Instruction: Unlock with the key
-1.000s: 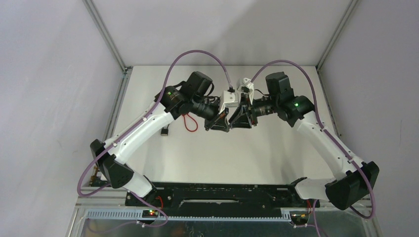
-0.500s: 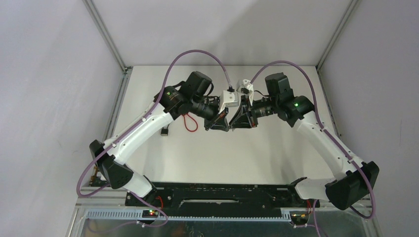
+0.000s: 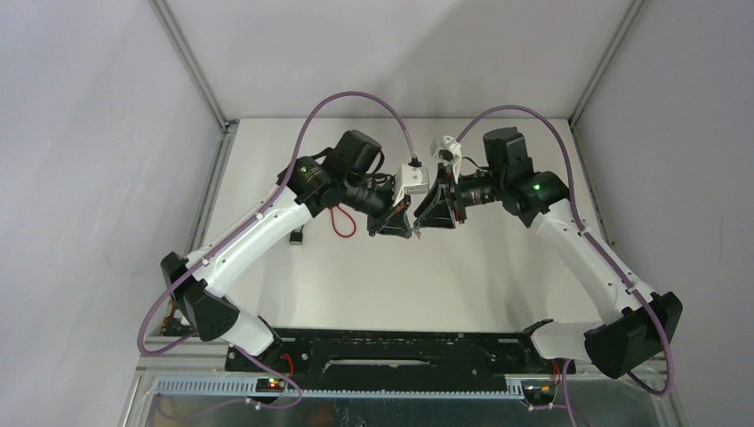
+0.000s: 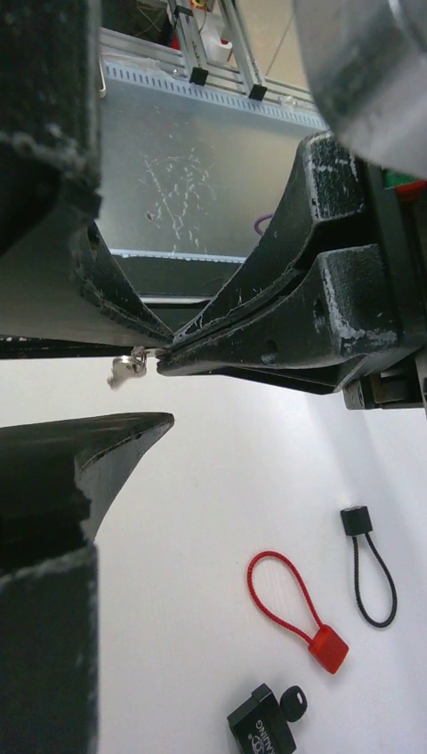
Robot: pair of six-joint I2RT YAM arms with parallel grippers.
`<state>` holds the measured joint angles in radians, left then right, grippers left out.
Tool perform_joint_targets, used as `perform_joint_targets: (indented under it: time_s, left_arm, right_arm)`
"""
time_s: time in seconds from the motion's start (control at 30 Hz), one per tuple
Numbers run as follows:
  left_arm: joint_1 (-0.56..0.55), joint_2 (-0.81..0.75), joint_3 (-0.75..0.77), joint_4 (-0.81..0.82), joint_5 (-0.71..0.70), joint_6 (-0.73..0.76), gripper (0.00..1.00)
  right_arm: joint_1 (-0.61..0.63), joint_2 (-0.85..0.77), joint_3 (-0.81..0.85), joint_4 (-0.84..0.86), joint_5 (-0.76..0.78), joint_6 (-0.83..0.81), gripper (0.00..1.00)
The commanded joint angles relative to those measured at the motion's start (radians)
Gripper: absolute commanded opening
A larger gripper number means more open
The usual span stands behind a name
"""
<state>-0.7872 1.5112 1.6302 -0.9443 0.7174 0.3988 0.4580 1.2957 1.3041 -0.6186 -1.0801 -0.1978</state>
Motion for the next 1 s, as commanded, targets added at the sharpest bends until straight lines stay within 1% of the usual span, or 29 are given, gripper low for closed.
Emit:
perform_joint_targets:
  time_s: [0.0, 0.17, 0.37, 0.63, 0.97]
  left_arm:
    - [-0.007, -0.034, -0.008, 0.029, 0.017, -0.016, 0.0]
    - [-0.007, -0.033, -0.006, 0.029, 0.013, -0.018, 0.0]
    - [-0.007, -0.033, -0.003, 0.029, 0.009, -0.018, 0.0]
    - [-0.007, -0.031, -0.003, 0.029, 0.011, -0.017, 0.0]
    - [-0.007, -0.035, -0.006, 0.027, 0.011, -0.018, 0.0]
  right_arm:
    - [0.001, -0.014, 0.003, 0.033, -0.021, 0.013, 0.35]
    - [0.028, -0.007, 0.003, -0.011, -0.004, -0.034, 0.35]
    - [0.039, -0.003, 0.003, -0.047, 0.014, -0.068, 0.32]
    - [0.039, -0.007, 0.003, -0.055, 0.021, -0.077, 0.21]
    - [0.039, -0.003, 0.003, -0.05, 0.016, -0.072, 0.13]
